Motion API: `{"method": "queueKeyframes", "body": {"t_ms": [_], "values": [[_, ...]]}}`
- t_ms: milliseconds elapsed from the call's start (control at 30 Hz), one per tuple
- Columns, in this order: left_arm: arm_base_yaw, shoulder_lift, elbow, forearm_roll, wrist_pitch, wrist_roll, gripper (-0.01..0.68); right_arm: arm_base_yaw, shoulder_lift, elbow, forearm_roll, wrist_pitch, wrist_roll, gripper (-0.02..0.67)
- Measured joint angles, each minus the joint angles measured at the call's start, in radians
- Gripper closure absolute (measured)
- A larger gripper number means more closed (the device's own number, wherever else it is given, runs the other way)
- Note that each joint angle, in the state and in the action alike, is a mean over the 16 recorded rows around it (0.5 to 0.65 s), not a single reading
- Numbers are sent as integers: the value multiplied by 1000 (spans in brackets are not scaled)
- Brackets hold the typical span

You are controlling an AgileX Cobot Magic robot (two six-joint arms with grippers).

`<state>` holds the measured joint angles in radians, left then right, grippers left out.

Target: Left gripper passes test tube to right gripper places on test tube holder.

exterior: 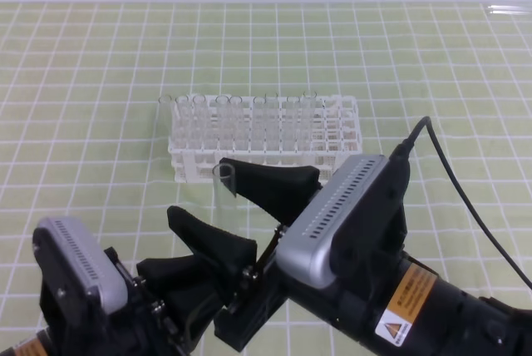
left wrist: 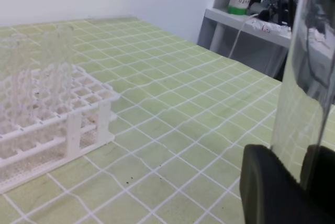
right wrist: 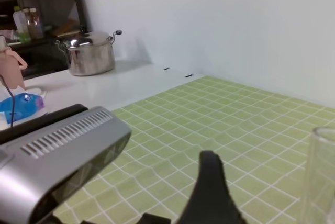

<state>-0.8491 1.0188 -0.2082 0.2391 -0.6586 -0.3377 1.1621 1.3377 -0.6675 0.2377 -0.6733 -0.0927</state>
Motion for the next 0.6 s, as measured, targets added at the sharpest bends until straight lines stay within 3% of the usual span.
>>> {"method": "queueKeyframes", "body": {"t_ms": [600], "values": [[0,0,0,7,5,0,611,0,0,0,-31,-3,25,284]]}}
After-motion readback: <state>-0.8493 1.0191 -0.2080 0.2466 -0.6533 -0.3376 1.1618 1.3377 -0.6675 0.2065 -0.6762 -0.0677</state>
